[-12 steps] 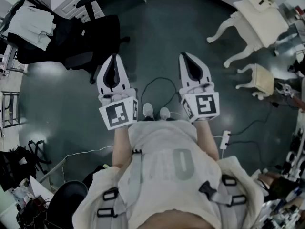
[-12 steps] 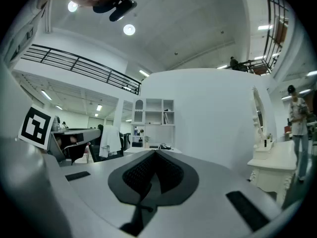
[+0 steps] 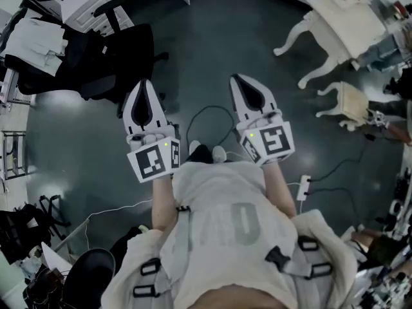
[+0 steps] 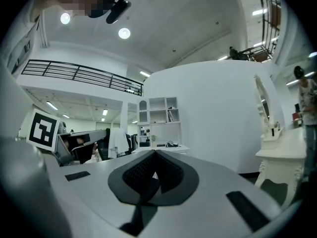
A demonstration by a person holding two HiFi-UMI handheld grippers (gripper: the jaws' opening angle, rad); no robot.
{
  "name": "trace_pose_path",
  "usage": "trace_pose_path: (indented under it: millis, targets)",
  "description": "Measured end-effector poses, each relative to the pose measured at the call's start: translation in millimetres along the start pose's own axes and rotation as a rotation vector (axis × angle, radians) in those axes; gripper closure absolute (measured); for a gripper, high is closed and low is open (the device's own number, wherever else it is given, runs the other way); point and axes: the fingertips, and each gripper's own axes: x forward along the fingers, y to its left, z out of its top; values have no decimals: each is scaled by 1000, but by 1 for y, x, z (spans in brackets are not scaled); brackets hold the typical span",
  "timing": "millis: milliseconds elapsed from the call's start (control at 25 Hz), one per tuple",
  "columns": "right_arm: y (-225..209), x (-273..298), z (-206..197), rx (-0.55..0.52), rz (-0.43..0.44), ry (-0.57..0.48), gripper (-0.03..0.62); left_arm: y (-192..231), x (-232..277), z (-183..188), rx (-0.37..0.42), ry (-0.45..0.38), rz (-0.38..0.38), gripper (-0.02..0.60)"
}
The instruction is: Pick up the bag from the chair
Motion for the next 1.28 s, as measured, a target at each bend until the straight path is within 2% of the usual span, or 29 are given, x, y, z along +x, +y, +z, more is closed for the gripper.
trace_pose_path:
  millis: [200, 400, 560, 760, 880, 1080, 1280]
  targets:
    - [5, -1, -10, -49, 47, 29, 589, -7, -1, -3, -30, -15, 17, 575]
    - [5, 3, -10, -42, 66, 47, 589, -9, 14, -1, -26, -34, 19, 575]
    - [-8, 7, -8, -59, 49, 41, 589, -13, 31, 1, -14, -48, 6, 575]
    - [-29, 8, 2, -26, 10, 2, 589, -19, 57, 9, 6, -76, -31, 575]
    - [-45, 13, 3, -56, -17, -17, 589, -24, 75, 12, 5, -95, -53, 575]
    - [-64, 34, 3, -64, -28, -26, 589, -31, 104, 6, 12, -117, -85, 575]
    - [-76, 67, 5, -70, -24, -27, 589, -18, 140, 2, 6, -108, -79, 575]
